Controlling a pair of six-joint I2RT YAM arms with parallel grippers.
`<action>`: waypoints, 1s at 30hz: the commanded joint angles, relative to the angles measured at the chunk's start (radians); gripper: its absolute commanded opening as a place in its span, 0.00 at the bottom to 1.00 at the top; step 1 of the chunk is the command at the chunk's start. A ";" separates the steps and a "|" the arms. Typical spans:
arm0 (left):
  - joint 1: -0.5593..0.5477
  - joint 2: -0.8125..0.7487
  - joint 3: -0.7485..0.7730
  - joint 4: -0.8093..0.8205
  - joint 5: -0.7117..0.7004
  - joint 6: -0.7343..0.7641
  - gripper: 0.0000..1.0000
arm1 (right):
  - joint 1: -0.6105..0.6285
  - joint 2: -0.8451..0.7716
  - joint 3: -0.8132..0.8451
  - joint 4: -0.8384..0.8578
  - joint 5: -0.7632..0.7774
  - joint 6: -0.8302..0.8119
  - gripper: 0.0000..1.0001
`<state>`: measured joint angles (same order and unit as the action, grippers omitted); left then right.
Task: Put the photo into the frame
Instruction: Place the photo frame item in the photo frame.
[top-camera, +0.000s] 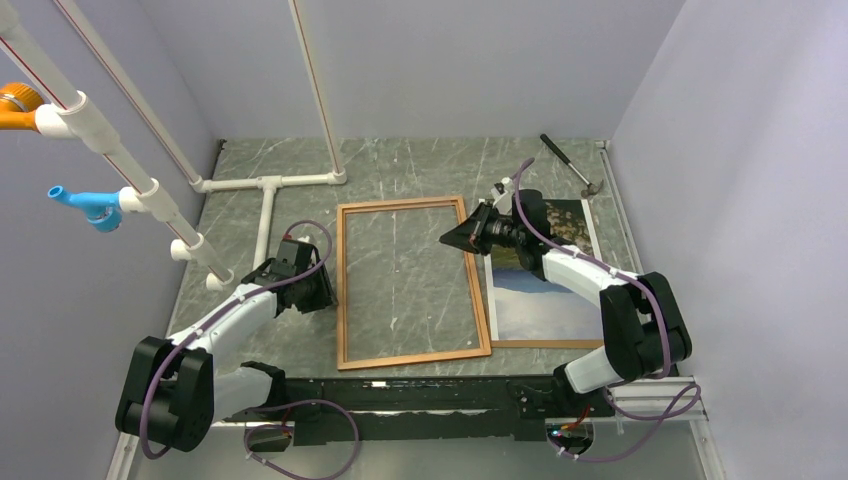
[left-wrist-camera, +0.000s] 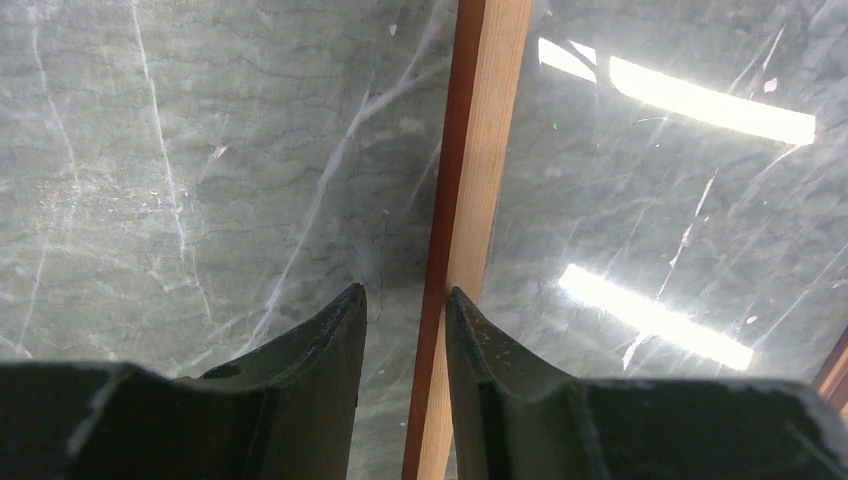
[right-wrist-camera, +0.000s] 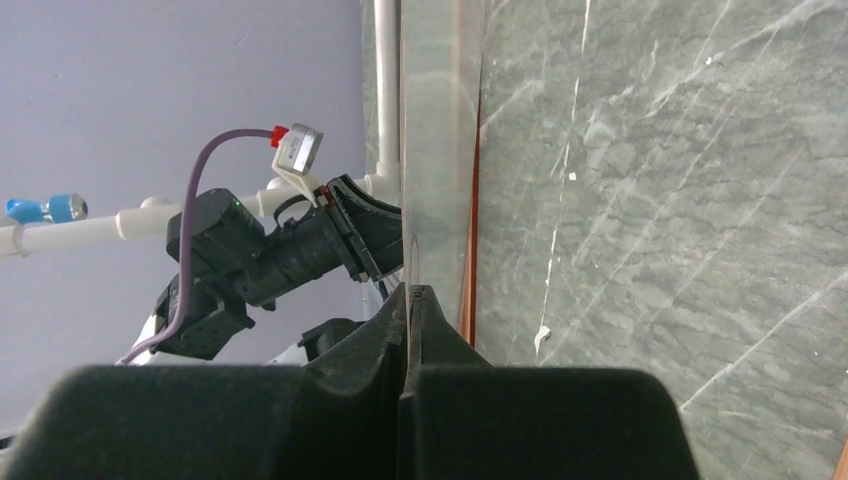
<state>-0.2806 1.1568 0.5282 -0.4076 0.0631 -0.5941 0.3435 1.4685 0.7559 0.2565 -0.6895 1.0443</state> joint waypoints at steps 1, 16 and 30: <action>0.003 0.034 -0.007 -0.020 -0.052 0.030 0.39 | 0.008 -0.041 -0.010 0.136 0.006 0.018 0.00; 0.003 0.037 -0.010 -0.020 -0.054 0.033 0.38 | 0.012 -0.065 -0.092 0.272 0.028 0.042 0.00; 0.003 0.041 -0.010 -0.022 -0.059 0.038 0.37 | 0.015 -0.083 -0.140 0.393 0.016 0.069 0.00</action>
<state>-0.2806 1.1633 0.5323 -0.4038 0.0635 -0.5869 0.3546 1.4227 0.6224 0.5110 -0.6739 1.0996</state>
